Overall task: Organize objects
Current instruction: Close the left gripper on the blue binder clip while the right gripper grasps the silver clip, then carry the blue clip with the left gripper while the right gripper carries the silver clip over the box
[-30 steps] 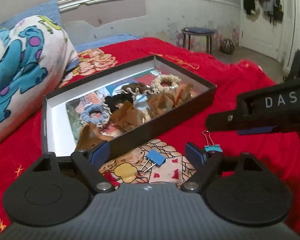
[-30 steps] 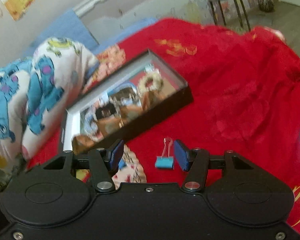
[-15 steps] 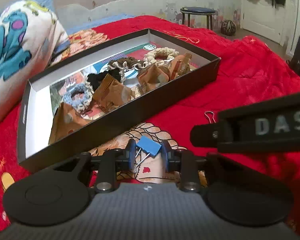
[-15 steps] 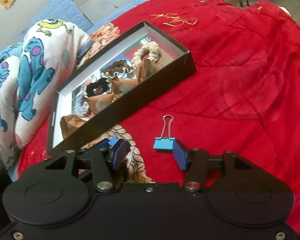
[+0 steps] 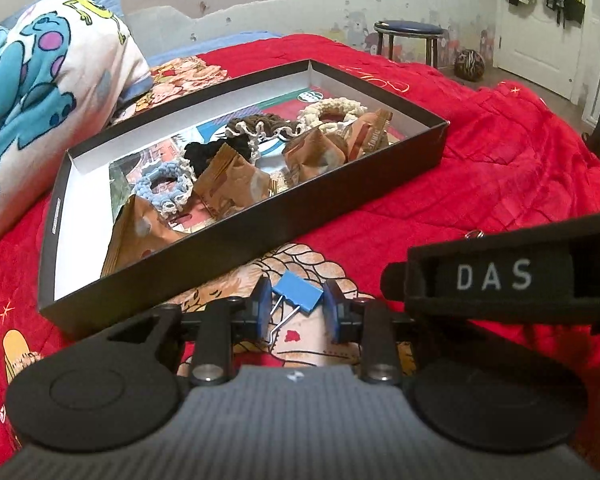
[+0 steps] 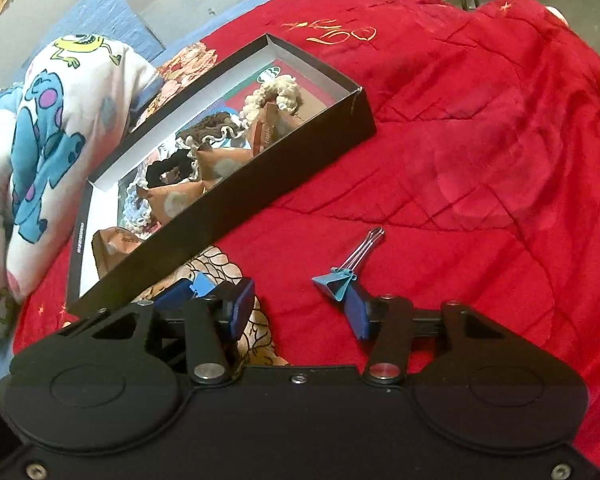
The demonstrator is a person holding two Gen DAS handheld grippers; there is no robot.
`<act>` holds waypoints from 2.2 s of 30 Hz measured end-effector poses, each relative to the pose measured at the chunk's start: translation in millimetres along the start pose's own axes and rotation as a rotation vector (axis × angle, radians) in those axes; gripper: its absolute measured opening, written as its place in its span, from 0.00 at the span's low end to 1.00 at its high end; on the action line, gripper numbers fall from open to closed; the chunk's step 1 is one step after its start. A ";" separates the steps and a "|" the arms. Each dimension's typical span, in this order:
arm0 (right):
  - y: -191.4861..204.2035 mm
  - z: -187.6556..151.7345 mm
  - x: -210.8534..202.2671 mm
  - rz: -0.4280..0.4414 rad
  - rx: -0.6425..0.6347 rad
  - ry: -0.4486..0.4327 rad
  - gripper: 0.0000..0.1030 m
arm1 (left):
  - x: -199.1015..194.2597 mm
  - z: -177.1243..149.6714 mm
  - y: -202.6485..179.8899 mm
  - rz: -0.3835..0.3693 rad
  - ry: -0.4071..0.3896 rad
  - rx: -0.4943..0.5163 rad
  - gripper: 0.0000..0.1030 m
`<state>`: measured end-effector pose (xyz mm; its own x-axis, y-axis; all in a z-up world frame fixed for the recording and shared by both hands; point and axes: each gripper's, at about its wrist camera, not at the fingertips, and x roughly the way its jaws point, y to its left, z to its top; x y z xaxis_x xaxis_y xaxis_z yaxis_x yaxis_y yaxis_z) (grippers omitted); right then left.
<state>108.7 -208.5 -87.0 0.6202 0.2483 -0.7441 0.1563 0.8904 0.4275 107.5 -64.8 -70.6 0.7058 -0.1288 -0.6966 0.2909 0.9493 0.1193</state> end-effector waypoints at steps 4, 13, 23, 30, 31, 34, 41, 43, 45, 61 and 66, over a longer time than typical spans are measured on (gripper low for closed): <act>-0.5 -0.3 1.1 -0.008 0.007 -0.004 0.40 | -0.1 -0.3 -1.9 0.006 -0.003 0.011 0.31; -10.2 1.8 3.5 -0.042 0.057 -0.006 0.13 | -0.2 -0.1 0.7 -0.001 -0.004 -0.026 0.30; -16.9 2.3 1.5 -0.012 0.107 -0.006 0.11 | -1.2 1.1 3.4 -0.002 -0.006 -0.056 0.30; -14.0 2.3 -1.5 -0.001 0.087 -0.010 0.11 | -2.4 3.3 3.8 0.003 -0.004 -0.066 0.30; -13.4 2.5 -2.1 0.003 0.085 -0.010 0.11 | -2.6 3.9 3.8 0.012 0.000 -0.067 0.30; -11.7 3.3 -4.4 0.010 0.082 -0.016 0.11 | -4.7 6.0 6.0 0.020 0.006 -0.083 0.30; -6.7 5.9 -11.9 0.045 0.067 -0.035 0.11 | -14.7 12.4 11.5 0.032 -0.016 -0.110 0.30; -4.5 7.4 -13.6 0.056 0.061 -0.040 0.11 | -17.6 14.7 13.8 0.036 -0.025 -0.121 0.30; -3.1 8.4 -15.5 0.067 0.056 -0.048 0.11 | -20.5 16.5 16.6 0.037 -0.034 -0.131 0.30; 23.5 11.3 -36.2 0.194 -0.055 -0.175 0.11 | -41.7 28.6 43.8 0.058 -0.116 -0.225 0.30; 28.1 18.8 -47.5 0.293 -0.037 -0.220 0.11 | -49.7 33.7 54.7 0.092 -0.154 -0.252 0.30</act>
<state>98.1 -202.4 -30.0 0.7854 0.4110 -0.4628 -0.0782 0.8076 0.5845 110.1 -16.2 -5.6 0.8172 -0.0631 -0.5729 0.0658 0.9977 -0.0159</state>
